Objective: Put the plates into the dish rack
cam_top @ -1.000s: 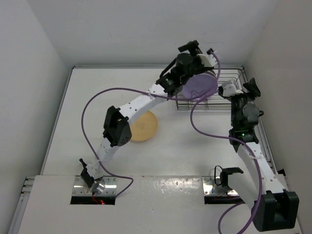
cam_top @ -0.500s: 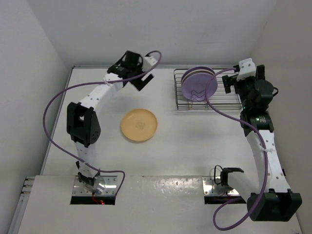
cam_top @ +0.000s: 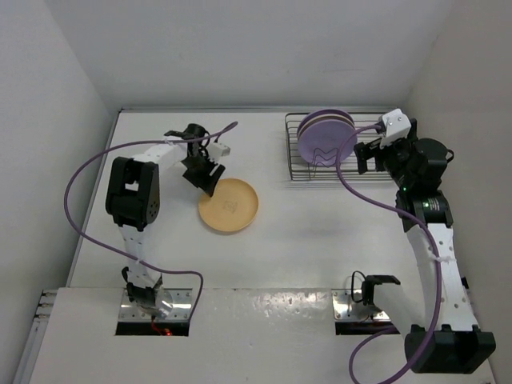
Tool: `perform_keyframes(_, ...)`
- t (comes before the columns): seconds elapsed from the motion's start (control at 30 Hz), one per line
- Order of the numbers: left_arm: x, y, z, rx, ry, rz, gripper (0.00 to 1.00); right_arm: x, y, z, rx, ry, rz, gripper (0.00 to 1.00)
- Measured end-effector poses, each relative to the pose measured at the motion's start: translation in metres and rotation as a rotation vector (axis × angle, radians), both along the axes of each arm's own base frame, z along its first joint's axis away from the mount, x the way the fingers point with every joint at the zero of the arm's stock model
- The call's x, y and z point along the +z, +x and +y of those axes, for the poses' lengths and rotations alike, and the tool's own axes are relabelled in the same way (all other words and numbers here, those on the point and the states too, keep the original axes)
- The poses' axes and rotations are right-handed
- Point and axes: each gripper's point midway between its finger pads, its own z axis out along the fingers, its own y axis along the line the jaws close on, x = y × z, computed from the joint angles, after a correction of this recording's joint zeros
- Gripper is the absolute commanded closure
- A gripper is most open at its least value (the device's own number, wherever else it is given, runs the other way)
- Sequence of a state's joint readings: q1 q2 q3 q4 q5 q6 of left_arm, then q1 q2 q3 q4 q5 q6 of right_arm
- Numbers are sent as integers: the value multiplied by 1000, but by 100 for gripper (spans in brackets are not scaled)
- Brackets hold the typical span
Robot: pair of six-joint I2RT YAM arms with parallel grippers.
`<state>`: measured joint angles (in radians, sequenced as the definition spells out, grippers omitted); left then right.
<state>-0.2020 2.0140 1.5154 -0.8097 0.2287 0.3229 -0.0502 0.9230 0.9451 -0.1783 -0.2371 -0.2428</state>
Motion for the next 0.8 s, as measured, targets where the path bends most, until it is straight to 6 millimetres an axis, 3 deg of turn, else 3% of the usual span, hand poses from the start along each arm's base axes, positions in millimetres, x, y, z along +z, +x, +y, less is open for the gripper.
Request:
perform_keyframes(0.07,-6,-11,-2,-1,-17,40,36,1,-5,0,0,-1,-3,2)
perform_keyframes(0.13,-11,-19,-5,3,-29,67,48,2,-8,0,0,-2,-8,2)
perform_keyframes(0.23,-16,-25,-5,16,-10,85,91,2,-11,0,1,-7,-13,2)
perform_keyframes(0.27,-17,-25,-6,20,-2,85,100,2,-12,0,0,-9,-14,2)
perform_keyframes(0.37,-8,-19,-11,21,8,67,100,4,-15,-1,-5,-14,-27,3)
perform_keyframes(0.43,6,-3,-16,18,20,27,100,6,-17,-3,-16,-16,-36,3)
perform_keyframes(0.53,47,38,-26,8,53,-119,100,9,-20,-5,-28,-19,-56,3)
perform_keyframes(0.67,136,93,-55,-40,97,-424,100,10,-21,-7,-45,-22,-77,4)
perform_keyframes(0.73,182,104,-80,-89,131,-580,100,10,-21,-8,-50,-23,-81,4)
perform_keyframes(0.8,216,98,-112,-163,166,-699,100,11,-21,-9,-53,-23,-87,4)
